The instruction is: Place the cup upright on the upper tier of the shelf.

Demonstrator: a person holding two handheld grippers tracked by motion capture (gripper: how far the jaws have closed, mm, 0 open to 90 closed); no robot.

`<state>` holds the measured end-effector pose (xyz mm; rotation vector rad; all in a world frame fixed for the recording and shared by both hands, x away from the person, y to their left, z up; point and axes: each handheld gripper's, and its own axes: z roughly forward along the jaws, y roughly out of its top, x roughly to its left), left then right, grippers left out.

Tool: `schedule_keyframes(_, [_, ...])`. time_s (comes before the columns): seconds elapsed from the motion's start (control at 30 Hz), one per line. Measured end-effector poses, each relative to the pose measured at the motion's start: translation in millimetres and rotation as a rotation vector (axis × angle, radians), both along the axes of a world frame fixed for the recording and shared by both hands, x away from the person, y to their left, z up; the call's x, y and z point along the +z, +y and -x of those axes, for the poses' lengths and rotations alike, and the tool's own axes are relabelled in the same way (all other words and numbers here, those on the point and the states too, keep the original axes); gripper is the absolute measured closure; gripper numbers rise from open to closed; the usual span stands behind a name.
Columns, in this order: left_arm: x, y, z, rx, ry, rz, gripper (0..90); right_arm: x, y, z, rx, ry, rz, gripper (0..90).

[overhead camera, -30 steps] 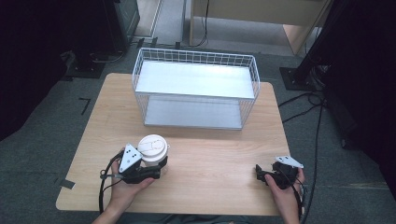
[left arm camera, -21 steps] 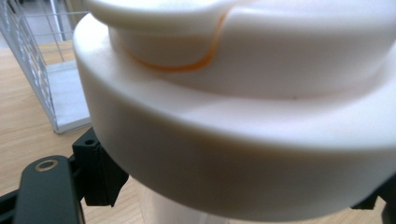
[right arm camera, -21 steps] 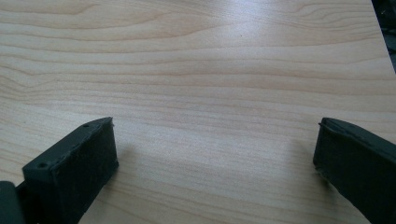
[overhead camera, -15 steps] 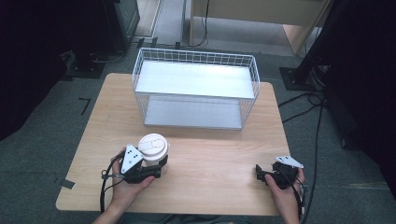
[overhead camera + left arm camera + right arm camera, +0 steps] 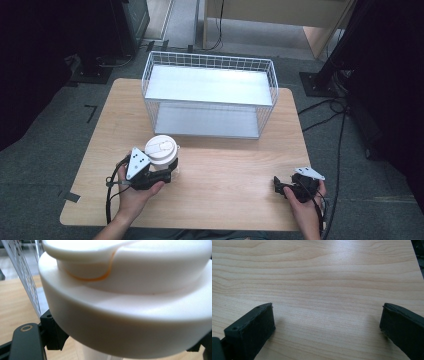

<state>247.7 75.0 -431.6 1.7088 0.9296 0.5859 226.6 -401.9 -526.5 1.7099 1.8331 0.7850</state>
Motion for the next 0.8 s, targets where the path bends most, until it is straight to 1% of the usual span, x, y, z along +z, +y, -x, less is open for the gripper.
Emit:
schedule_keyframes(0.27, [22.1, -6.6, -11.2, 0.001, -0.039, 0.004, 16.1, 0.0, 0.1, 0.0, 0.0, 0.001, -0.001, 0.0])
schedule_keyframes(0.33, [30.0, -8.6, -16.9, 0.004, -0.053, 0.016, 16.1, 0.0, -0.1, 0.0, 0.001, -0.001, 0.0, 0.0])
schedule_keyframes(0.37, [30.0, -8.6, -16.9, 0.004, -0.053, 0.016, 16.1, 0.0, -0.1, 0.0, 0.001, -0.001, 0.0, 0.0])
schedule_keyframes(0.6, [45.6, -9.9, -31.8, 0.028, -0.06, 0.039, 16.1, 0.0, -0.2, 0.0, 0.002, 0.0, 0.002, 0.0])
schedule_keyframes(0.8, [57.9, -10.7, -41.8, 0.042, -0.086, 0.049, 16.1, -0.1, -0.1, 0.0, 0.001, -0.001, 0.001, 0.0])
